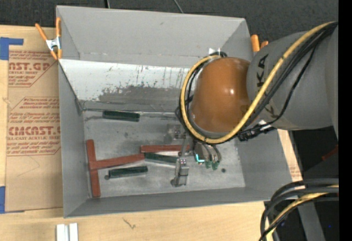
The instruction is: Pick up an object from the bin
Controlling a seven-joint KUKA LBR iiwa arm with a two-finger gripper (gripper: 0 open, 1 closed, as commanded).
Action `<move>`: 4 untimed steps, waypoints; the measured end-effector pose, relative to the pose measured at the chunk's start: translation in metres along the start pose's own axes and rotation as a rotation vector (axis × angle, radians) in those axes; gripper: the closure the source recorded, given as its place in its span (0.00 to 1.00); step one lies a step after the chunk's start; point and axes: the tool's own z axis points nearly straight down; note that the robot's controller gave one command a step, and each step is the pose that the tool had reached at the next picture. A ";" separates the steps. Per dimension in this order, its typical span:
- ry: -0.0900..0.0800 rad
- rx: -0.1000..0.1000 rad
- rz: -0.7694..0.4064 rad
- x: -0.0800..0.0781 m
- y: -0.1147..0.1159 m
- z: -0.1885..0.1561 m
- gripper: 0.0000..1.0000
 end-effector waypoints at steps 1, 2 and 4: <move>-0.004 0.000 0.001 -0.001 0.000 -0.002 0.00; -0.011 0.000 -0.371 -0.029 -0.032 0.096 1.00; -0.012 -0.001 -0.369 -0.030 -0.031 0.096 1.00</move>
Offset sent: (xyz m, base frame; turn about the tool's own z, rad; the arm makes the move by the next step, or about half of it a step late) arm 0.0274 -0.0333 -0.0974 -0.3698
